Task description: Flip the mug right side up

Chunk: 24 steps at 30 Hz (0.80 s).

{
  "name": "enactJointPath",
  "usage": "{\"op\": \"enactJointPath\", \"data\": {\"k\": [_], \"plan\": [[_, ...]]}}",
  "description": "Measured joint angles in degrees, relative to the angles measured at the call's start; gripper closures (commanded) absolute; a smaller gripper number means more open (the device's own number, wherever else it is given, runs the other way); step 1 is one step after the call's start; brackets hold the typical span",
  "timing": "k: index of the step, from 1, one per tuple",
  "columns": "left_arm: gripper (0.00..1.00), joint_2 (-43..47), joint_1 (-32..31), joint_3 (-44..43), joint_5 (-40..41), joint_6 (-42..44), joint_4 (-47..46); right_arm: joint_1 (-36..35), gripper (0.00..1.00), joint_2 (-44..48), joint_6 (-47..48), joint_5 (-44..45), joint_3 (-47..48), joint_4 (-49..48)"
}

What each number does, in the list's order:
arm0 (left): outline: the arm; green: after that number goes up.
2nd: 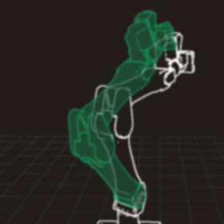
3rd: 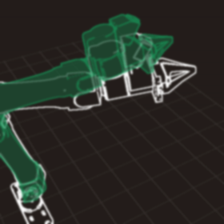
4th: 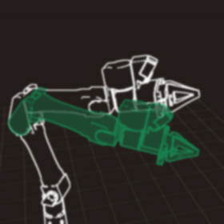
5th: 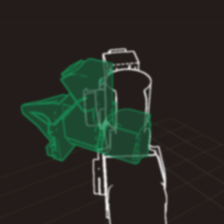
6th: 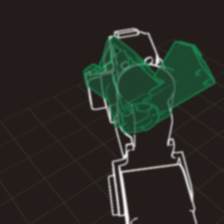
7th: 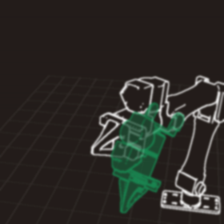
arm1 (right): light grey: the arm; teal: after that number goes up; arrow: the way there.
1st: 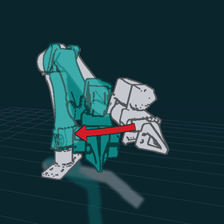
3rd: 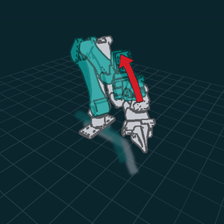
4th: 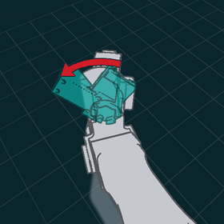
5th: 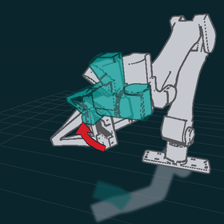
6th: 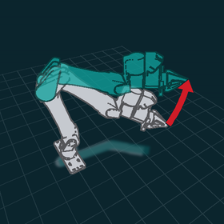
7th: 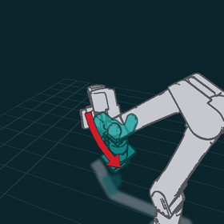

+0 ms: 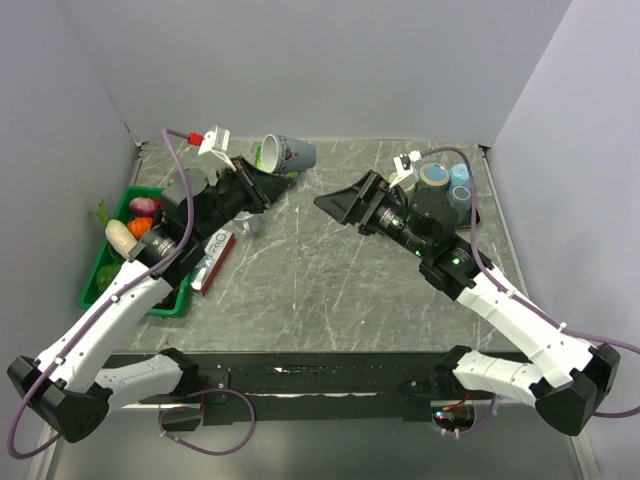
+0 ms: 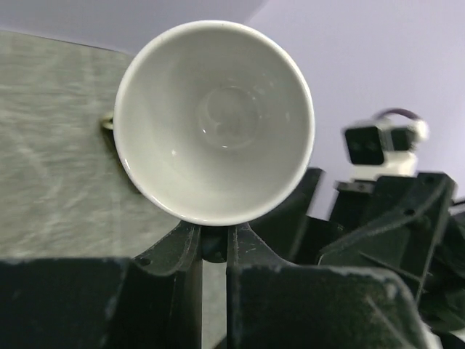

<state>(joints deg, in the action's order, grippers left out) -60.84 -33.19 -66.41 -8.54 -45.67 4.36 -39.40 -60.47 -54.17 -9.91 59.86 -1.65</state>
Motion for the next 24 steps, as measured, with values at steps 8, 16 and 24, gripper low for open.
{"op": "enactJointPath", "data": {"k": [8,16,24], "plan": [[0.99,-7.7,0.0,-4.9,11.9,7.8,12.4,0.2,0.00,3.8,4.6,14.8,2.0,20.1],[0.99,-24.3,0.1,-6.9,20.0,10.7,20.6,2.1,0.00,7.9,6.9,21.7,2.1,28.7],[0.99,-36.7,0.1,-12.7,25.2,13.4,23.8,4.8,0.00,7.8,7.2,22.3,2.1,33.1]]}}
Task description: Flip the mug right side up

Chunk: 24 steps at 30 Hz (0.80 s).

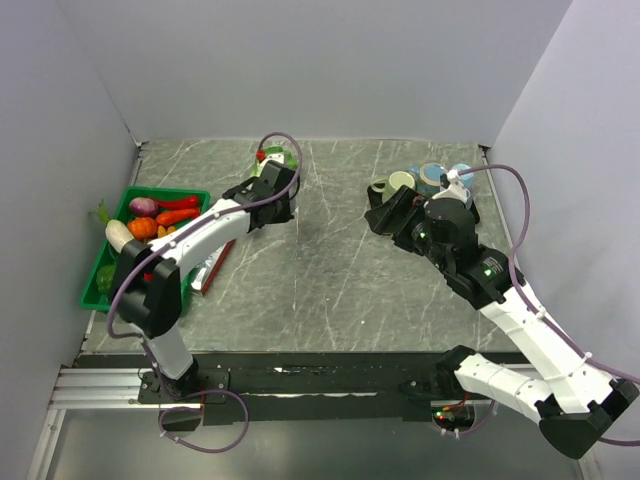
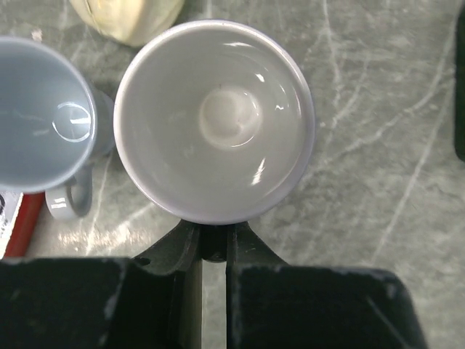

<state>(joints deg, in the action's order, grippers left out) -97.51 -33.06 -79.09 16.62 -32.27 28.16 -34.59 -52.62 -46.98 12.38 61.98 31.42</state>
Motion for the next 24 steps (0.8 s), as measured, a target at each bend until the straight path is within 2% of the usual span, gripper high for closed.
{"op": "enactJointPath", "data": {"k": [6,17,24], "plan": [[0.99,-4.3,0.0,-1.7,2.5,1.9,-0.5,3.5,0.00,-0.4,-0.1,-2.1,-0.3,1.0],[0.99,-9.1,1.0,-1.7,2.3,3.1,-1.6,7.0,0.00,-0.4,0.0,-5.3,-0.6,1.4],[0.99,-10.2,1.7,1.4,2.3,4.7,-3.2,8.0,0.00,-1.2,0.0,-6.5,-0.6,1.5]]}}
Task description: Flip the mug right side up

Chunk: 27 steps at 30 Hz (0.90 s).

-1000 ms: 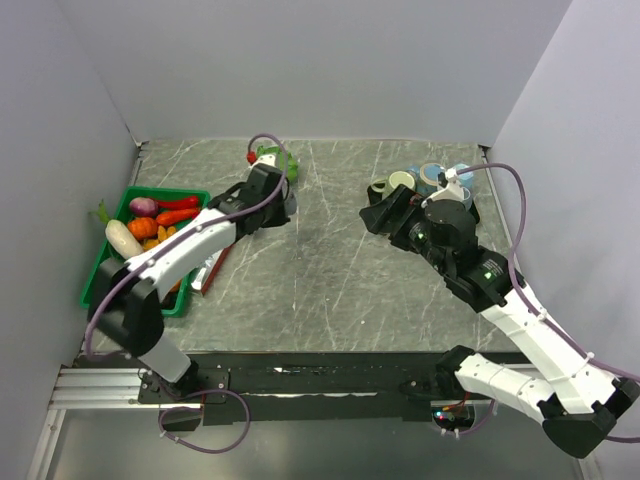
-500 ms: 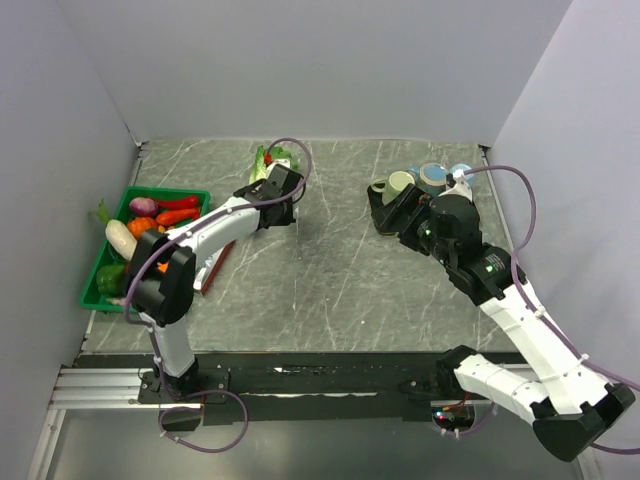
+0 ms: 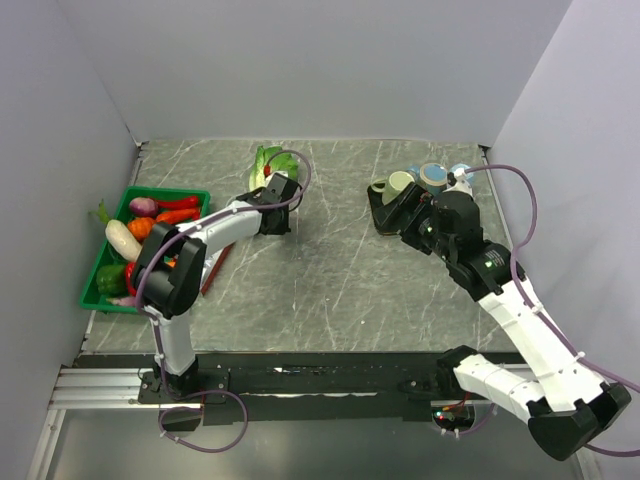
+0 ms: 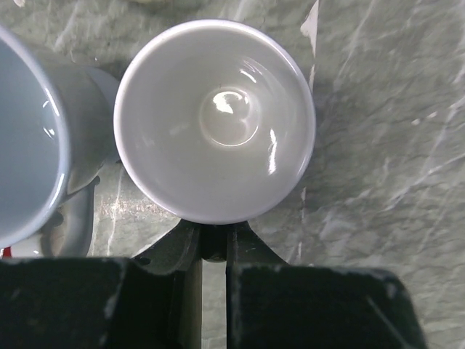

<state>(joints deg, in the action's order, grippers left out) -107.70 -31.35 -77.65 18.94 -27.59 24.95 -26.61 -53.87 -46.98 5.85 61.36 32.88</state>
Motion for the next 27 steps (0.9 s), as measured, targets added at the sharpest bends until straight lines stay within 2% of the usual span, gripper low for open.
{"op": "enactJointPath", "data": {"k": [3,4,5,7,8,10,11,13,14,18,19,22,27], "plan": [[0.99,-0.3,0.0,1.0,0.0,0.9,-0.6,0.7,0.00,-0.5,0.2,-0.8,0.0,0.5],[0.95,-0.3,0.0,1.1,0.0,1.1,-1.1,0.8,0.00,-0.7,0.2,-0.9,0.0,0.7],[0.80,-0.3,0.0,1.4,0.0,1.3,-1.7,0.9,0.00,-0.8,0.2,-1.0,0.0,1.0],[0.64,-0.3,0.0,1.7,0.0,1.6,-2.5,1.3,0.00,-0.9,0.3,-1.2,0.0,1.4],[0.47,-0.3,0.0,2.0,0.0,1.6,-3.0,1.4,0.00,-1.0,0.4,-1.3,0.0,1.5],[0.38,-0.3,0.0,2.6,-0.2,1.7,-3.8,1.8,0.00,-1.0,0.4,-1.4,0.0,1.7],[0.28,-0.3,0.0,3.0,-0.3,1.6,-4.0,1.9,0.00,-1.0,0.3,-1.5,0.0,1.9],[0.21,-0.3,0.1,3.5,-0.3,1.6,-4.2,2.1,0.00,-1.4,0.3,-1.5,0.0,2.4],[0.14,-0.3,0.1,3.7,-0.5,1.5,-4.3,2.2,0.00,-1.6,0.3,-1.4,0.0,2.8],[0.06,0.3,0.1,4.3,-1.1,1.4,-4.1,3.0,0.00,-3.1,0.5,-1.4,0.2,4.1],[0.01,0.8,0.1,4.3,-1.4,1.4,-3.8,3.5,0.00,-3.5,0.8,-1.4,0.3,4.4],[0.04,4.2,0.0,4.3,-4.4,0.9,-2.2,5.2,0.00,-4.4,1.8,-1.4,0.6,5.0],[0.04,15.4,-0.1,4.3,-9.5,-1.3,-0.3,8.8,0.00,-5.7,4.0,-0.9,1.8,5.8]]}}
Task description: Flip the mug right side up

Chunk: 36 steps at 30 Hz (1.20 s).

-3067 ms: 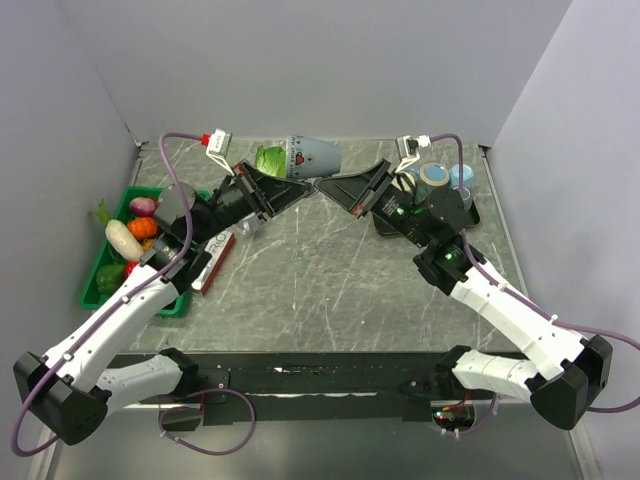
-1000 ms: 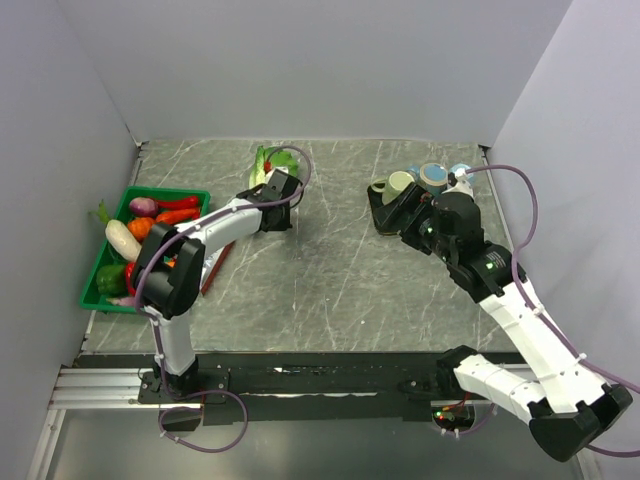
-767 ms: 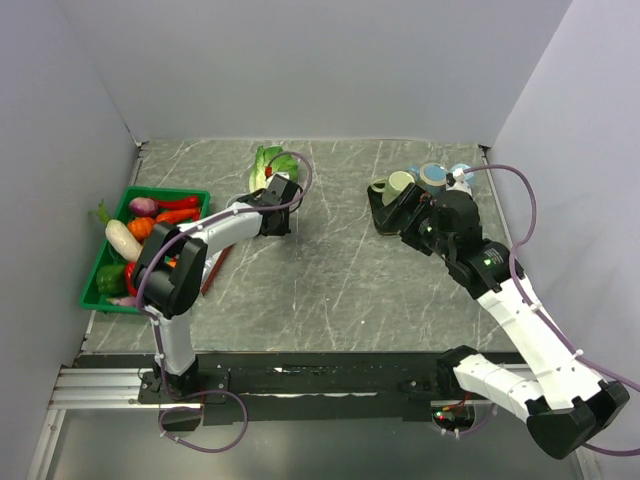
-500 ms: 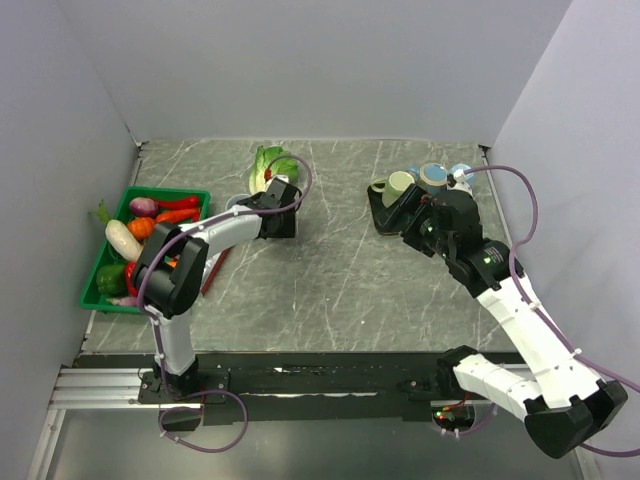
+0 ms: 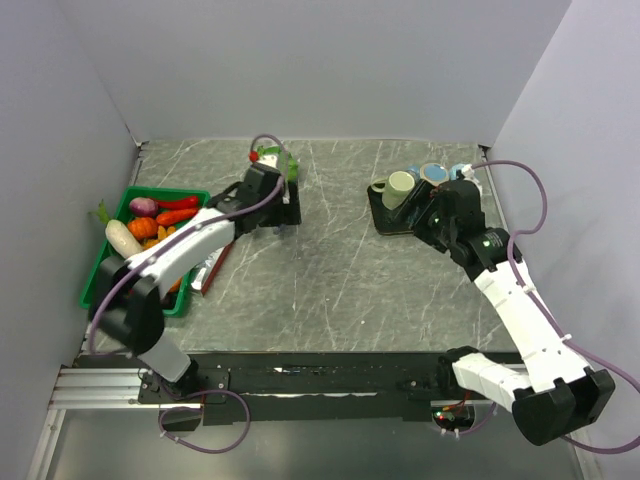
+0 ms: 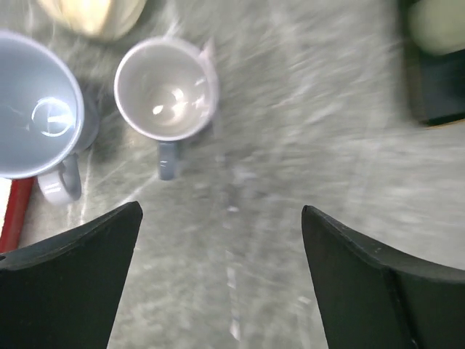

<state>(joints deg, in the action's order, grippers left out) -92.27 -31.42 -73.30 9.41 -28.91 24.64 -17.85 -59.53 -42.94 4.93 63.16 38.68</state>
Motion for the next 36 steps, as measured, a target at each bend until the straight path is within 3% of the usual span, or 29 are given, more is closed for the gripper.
{"op": "enactJointPath", "data": {"k": [5,11,18,28,36], "plan": [[0.04,11.2,0.0,0.0,-2.0,-1.0,0.2,4.4,0.00,-4.0,4.8,2.3,3.5,1.6],[0.04,18.7,0.0,0.0,-2.3,-0.8,0.6,10.0,0.00,-11.0,10.1,8.1,6.3,3.4],[0.04,22.8,0.0,0.0,-7.2,-0.6,0.5,13.0,0.00,-19.9,12.6,14.1,8.6,3.2],[0.04,24.6,0.0,0.5,-12.0,-0.5,0.5,14.8,0.01,-32.5,13.2,16.3,12.0,1.1],[0.04,27.2,0.0,0.5,-12.8,-0.5,0.5,18.5,0.21,-38.2,13.2,14.8,14.5,-1.9]]}}
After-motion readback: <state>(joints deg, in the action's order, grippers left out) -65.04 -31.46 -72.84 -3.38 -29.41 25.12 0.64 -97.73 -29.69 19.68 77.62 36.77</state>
